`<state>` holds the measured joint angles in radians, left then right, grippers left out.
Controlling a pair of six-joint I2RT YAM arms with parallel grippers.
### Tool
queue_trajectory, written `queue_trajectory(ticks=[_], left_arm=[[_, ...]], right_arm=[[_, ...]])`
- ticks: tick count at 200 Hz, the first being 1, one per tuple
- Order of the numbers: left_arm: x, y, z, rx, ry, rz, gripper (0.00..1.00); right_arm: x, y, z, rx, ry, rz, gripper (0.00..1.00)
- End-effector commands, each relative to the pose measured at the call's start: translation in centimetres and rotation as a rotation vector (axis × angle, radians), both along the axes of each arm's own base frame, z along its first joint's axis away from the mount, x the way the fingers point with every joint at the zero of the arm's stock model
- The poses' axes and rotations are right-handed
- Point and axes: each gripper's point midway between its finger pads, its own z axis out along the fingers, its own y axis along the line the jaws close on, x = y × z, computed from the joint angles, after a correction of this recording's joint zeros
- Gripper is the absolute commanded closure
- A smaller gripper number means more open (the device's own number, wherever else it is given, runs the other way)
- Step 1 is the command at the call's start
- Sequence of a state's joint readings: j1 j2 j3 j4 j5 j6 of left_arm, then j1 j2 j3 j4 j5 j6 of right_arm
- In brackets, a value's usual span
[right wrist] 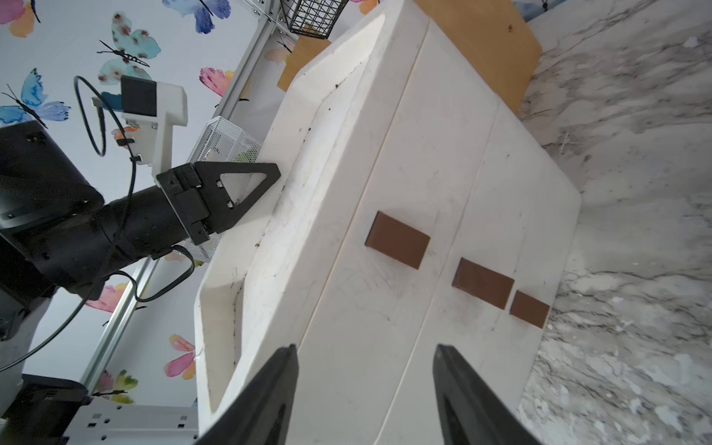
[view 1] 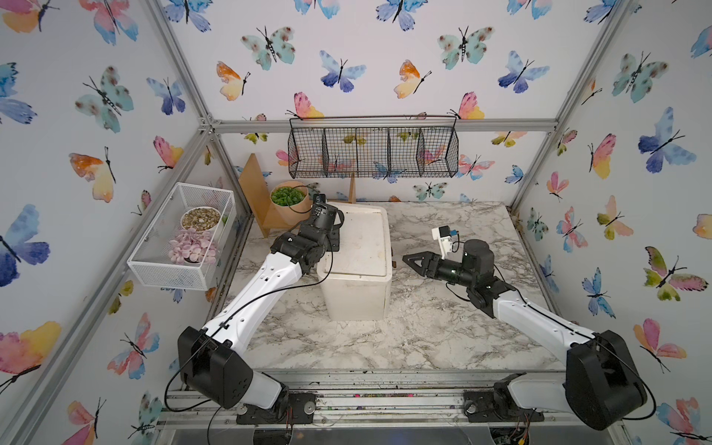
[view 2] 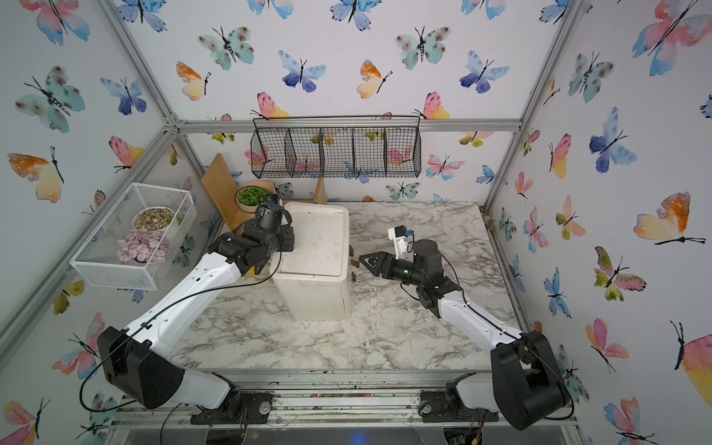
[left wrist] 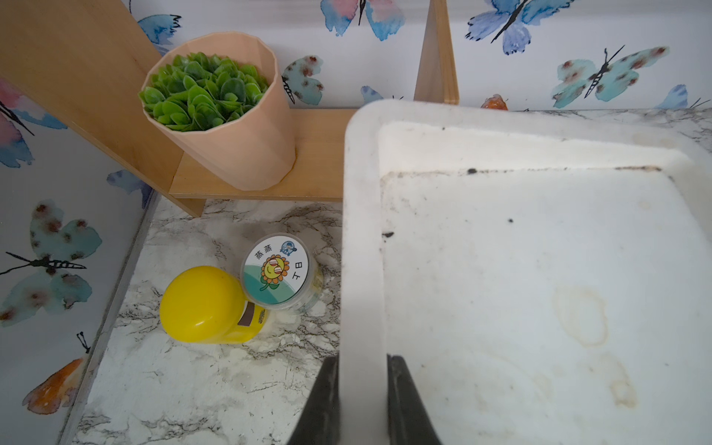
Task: Take the microphone out of the drawer
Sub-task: Open the drawer in the storage box.
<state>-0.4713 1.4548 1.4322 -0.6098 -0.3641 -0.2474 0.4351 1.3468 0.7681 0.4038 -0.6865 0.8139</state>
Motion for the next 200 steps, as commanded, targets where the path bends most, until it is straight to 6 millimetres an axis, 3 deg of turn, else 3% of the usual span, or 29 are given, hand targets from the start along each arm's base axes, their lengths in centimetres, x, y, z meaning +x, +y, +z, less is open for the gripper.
queue_trajectory(ticks=[1,94,200], left_arm=[[0.3,2.0,-0.7,0.122,-0.001,0.014,0.82],[0.7,1.6,-0.4,0.128,-0.01,-0.011,0.82],[0.9,1.3,-0.4,0.105,-0.013,-0.014,0.82]], right_arm=[[0.4,1.0,2.7,0.098,-0.037,0.052,0.37],[3.0,2.8,1.1,0.193,0.018,0.097,0.4],[4.0,3.8,-0.9,0.268,0.065,0.16,0.41]])
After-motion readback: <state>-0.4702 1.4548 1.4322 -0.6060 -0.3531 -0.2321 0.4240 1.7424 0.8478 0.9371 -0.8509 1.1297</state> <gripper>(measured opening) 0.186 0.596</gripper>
